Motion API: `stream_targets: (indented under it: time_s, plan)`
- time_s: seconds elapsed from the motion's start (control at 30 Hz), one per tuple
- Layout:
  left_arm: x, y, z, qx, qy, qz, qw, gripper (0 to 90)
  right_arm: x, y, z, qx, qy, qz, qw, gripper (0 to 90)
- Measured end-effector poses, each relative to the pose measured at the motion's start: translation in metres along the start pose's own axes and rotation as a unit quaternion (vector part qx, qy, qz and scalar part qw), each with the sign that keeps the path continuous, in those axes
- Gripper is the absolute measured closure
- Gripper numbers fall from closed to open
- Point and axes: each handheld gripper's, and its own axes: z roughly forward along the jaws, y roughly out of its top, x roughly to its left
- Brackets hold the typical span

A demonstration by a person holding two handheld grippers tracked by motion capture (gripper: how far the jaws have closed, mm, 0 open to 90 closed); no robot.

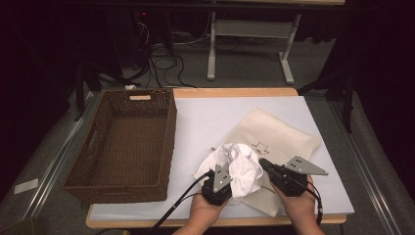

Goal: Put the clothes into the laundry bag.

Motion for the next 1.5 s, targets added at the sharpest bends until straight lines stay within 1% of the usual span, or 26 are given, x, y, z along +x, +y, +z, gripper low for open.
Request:
stream_targets:
  time_s: [0.07, 0.17, 0.2, 0.23, 0.27, 0.33, 0.37, 0.43, 0.5, 0.53, 0.57, 0.63, 0.67, 0.7, 0.73, 0.9, 0.93, 1.0, 1.1, 1.13, 1.23, 1.27, 1.37, 1.43, 1.47, 1.5]
  plan:
    - [0.001, 0.000, 0.004, 0.001, 0.001, -0.002, 1.0000, 75.7, 0.000, 0.000, 0.000, 0.001, -0.001, 0.004, 1.0000, 88.3]
    - [0.003, -0.001, 0.001, -0.014, -0.009, -0.002, 0.9999, 72.7, -0.001, 0.000, -0.001, -0.003, 0.000, 0.001, 1.0000, 88.3]
    - [0.003, -0.001, 0.001, -0.014, -0.009, -0.002, 0.9999, 70.0, -0.002, 0.000, -0.002, -0.003, 0.000, 0.002, 1.0000, 88.3]
    - [0.004, -0.003, -0.003, -0.026, -0.017, -0.001, 0.9995, 66.1, -0.002, 0.000, -0.002, -0.004, 0.000, 0.003, 1.0000, 88.3]
    - [0.005, -0.004, -0.006, -0.031, -0.023, -0.002, 0.9993, 61.6, -0.002, -0.001, -0.003, -0.004, 0.000, 0.004, 1.0000, 88.3]
    - [0.005, -0.006, -0.012, -0.045, -0.021, 0.001, 0.9988, 52.0, -0.002, -0.001, -0.002, -0.004, 0.003, -0.001, 1.0000, 88.3]
    - [0.004, -0.007, -0.016, -0.050, -0.022, 0.005, 0.9985, 47.2, -0.001, -0.001, -0.002, -0.003, 0.000, 0.001, 1.0000, 88.3]
    - [0.003, -0.010, -0.021, -0.053, -0.025, 0.010, 0.9982, 39.9, 0.000, -0.001, -0.001, -0.002, 0.000, 0.003, 1.0000, 88.3]
    - [0.003, -0.011, -0.024, -0.051, -0.028, 0.009, 0.9983, 36.3, 0.000, 0.000, 0.000, -0.002, 0.000, 0.001, 1.0000, 88.3]
    - [0.003, -0.014, -0.031, -0.052, -0.028, 0.008, 0.9982, 35.1, 0.000, -0.001, 0.000, -0.002, 0.000, 0.000, 1.0000, 88.3]
    - [0.003, -0.014, -0.031, -0.052, -0.028, 0.008, 0.9982, 34.1, 0.000, -0.001, 0.000, -0.002, 0.000, 0.000, 1.0000, 88.3]
    - [0.003, -0.016, -0.042, -0.058, -0.023, 0.007, 0.9980, 33.3, 0.000, -0.001, -0.001, -0.002, -0.001, -0.001, 1.0000, 88.3]
    - [0.003, -0.016, -0.042, -0.058, -0.023, 0.007, 0.9980, 33.2, 0.000, -0.001, -0.001, -0.002, -0.001, -0.001, 1.0000, 88.3]
    - [0.005, -0.018, -0.049, -0.061, -0.017, 0.007, 0.9980, 33.2, 0.000, -0.001, -0.001, -0.001, -0.002, 0.002, 1.0000, 88.3]
    - [0.005, -0.018, -0.049, -0.061, -0.017, 0.007, 0.9980, 33.4, 0.000, -0.001, -0.001, -0.001, -0.002, 0.003, 1.0000, 88.3]
    - [0.014, -0.021, -0.063, -0.076, 0.003, 0.004, 0.9971, 36.4, 0.000, -0.001, -0.001, -0.001, -0.002, 0.002, 1.0000, 88.3]
    - [0.014, -0.021, -0.063, -0.076, 0.003, 0.004, 0.9971, 36.6, 0.000, -0.001, -0.001, -0.001, -0.002, 0.002, 1.0000, 88.3]
    - [0.019, -0.020, -0.068, -0.084, 0.005, -0.009, 0.9964, 37.2, 0.000, -0.001, -0.002, -0.002, -0.002, 0.003, 1.0000, 88.3]
    - [0.020, -0.020, -0.071, -0.089, 0.007, -0.007, 0.9960, 38.9, -0.001, -0.001, -0.002, -0.002, -0.003, 0.005, 1.0000, 88.3]
    - [0.021, -0.019, -0.073, -0.095, 0.008, -0.009, 0.9954, 39.2, -0.001, -0.002, -0.002, -0.002, -0.003, 0.004, 1.0000, 88.3]
    - [0.022, -0.017, -0.073, -0.096, 0.009, -0.009, 0.9953, 39.3, 0.000, -0.002, -0.002, -0.002, -0.002, 0.003, 1.0000, 88.3]
    - [0.023, -0.014, -0.071, -0.101, 0.007, -0.014, 0.9947, 39.2, 0.000, -0.002, -0.002, -0.002, -0.001, 0.003, 1.0000, 88.2]
    - [0.025, -0.004, -0.064, -0.107, -0.010, -0.030, 0.9937, 35.8, 0.000, -0.002, -0.002, -0.003, -0.002, 0.001, 1.0000, 88.2]
    - [0.024, 0.005, -0.059, -0.105, -0.014, -0.026, 0.9940, 31.9, 0.000, -0.002, -0.001, -0.002, -0.003, 0.002, 1.0000, 88.2]
    - [0.024, 0.005, -0.059, -0.105, -0.014, -0.026, 0.9940, 30.2, 0.000, -0.002, -0.001, -0.002, -0.003, 0.002, 1.0000, 88.2]
    - [0.024, 0.013, -0.054, -0.105, -0.014, -0.020, 0.9942, 28.4, 0.000, -0.002, -0.001, -0.001, -0.003, 0.000, 1.0000, 88.2]
